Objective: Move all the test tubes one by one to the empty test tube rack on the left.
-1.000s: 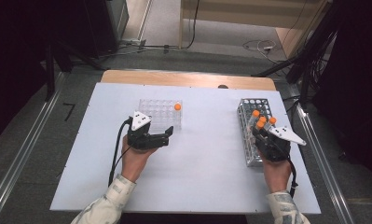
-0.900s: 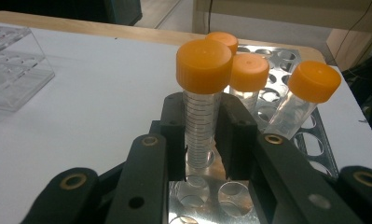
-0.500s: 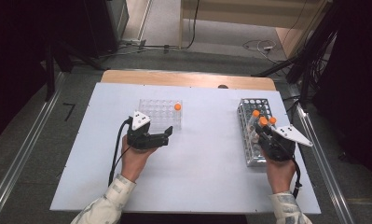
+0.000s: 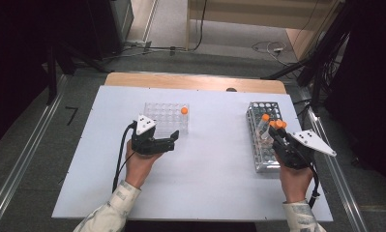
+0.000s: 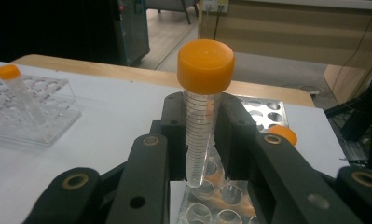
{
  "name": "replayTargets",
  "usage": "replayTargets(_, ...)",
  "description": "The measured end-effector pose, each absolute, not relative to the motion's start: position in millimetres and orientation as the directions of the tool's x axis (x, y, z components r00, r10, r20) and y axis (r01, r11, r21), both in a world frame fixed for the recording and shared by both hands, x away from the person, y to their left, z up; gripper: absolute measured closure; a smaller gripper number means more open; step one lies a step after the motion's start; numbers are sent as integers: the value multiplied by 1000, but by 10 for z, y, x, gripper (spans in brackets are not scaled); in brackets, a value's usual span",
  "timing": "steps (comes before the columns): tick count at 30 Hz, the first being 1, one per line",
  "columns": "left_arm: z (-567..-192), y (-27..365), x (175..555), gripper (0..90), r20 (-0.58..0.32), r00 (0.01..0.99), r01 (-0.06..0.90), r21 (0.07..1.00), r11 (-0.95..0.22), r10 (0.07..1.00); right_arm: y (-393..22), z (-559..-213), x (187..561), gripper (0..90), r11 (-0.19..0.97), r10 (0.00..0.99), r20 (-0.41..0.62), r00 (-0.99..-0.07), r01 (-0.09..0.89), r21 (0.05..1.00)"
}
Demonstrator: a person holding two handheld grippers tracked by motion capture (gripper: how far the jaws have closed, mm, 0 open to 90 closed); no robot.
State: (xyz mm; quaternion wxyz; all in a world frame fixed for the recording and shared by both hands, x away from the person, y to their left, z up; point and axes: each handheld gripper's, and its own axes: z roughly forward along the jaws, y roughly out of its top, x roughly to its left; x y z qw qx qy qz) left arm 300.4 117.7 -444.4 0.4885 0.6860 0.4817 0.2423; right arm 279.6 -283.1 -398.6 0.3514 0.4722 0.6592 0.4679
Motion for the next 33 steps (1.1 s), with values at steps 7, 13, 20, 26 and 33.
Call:
replayTargets(7, -4423, 1164, 2990, 99, -136, 429, 416, 907, -62, 893, -2612, -3926, 2699, 723, 147, 918, -29, -396, 271, 951)
replayTargets(13, -4409, 1121, 2966, 106, -123, 440, 411, 908, -78, 890, -2434, -4015, 2715, 723, 184, 897, -40, -441, 287, 940)
replayTargets(20, -4398, 1037, 2930, 108, -99, 457, 400, 911, -105, 884, -2219, -4220, 2769, 723, 227, 865, -39, -501, 320, 920)
replayTargets(26, -4377, 973, 2892, 119, -97, 489, 389, 914, -117, 867, -2039, -4302, 2788, 723, 253, 837, -40, -545, 323, 912)
replayTargets(33, -4334, 867, 2809, 164, -94, 542, 361, 923, -131, 835, -1729, -4397, 2805, 723, 299, 790, -40, -611, 328, 896)
